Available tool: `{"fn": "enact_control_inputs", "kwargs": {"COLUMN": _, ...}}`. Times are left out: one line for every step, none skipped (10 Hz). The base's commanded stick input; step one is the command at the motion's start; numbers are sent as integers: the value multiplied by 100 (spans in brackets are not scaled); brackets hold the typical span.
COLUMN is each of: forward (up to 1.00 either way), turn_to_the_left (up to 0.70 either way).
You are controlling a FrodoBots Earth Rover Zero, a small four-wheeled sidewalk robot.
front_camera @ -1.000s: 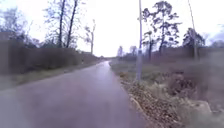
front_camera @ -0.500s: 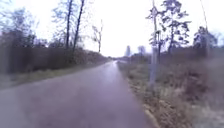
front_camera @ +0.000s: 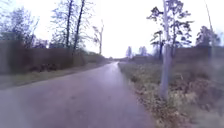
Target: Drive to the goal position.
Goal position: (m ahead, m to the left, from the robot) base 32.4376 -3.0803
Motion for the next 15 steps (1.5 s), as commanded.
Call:
{"fn": "enact_control_inputs", "kwargs": {"forward": 100, "turn_to_the_left": 0}}
{"fn": "enact_control_inputs", "kwargs": {"forward": 100, "turn_to_the_left": 0}}
{"fn": "enact_control_inputs", "kwargs": {"forward": 100, "turn_to_the_left": 0}}
{"fn": "enact_control_inputs", "kwargs": {"forward": 100, "turn_to_the_left": 0}}
{"fn": "enact_control_inputs", "kwargs": {"forward": 100, "turn_to_the_left": 0}}
{"fn": "enact_control_inputs", "kwargs": {"forward": 100, "turn_to_the_left": 0}}
{"fn": "enact_control_inputs", "kwargs": {"forward": 100, "turn_to_the_left": -6}}
{"fn": "enact_control_inputs", "kwargs": {"forward": 100, "turn_to_the_left": -38}}
{"fn": "enact_control_inputs", "kwargs": {"forward": 100, "turn_to_the_left": -5}}
{"fn": "enact_control_inputs", "kwargs": {"forward": 100, "turn_to_the_left": 2}}
{"fn": "enact_control_inputs", "kwargs": {"forward": 100, "turn_to_the_left": 2}}
{"fn": "enact_control_inputs", "kwargs": {"forward": 100, "turn_to_the_left": 2}}
{"fn": "enact_control_inputs", "kwargs": {"forward": 100, "turn_to_the_left": 2}}
{"fn": "enact_control_inputs", "kwargs": {"forward": 100, "turn_to_the_left": 2}}
{"fn": "enact_control_inputs", "kwargs": {"forward": 100, "turn_to_the_left": 2}}
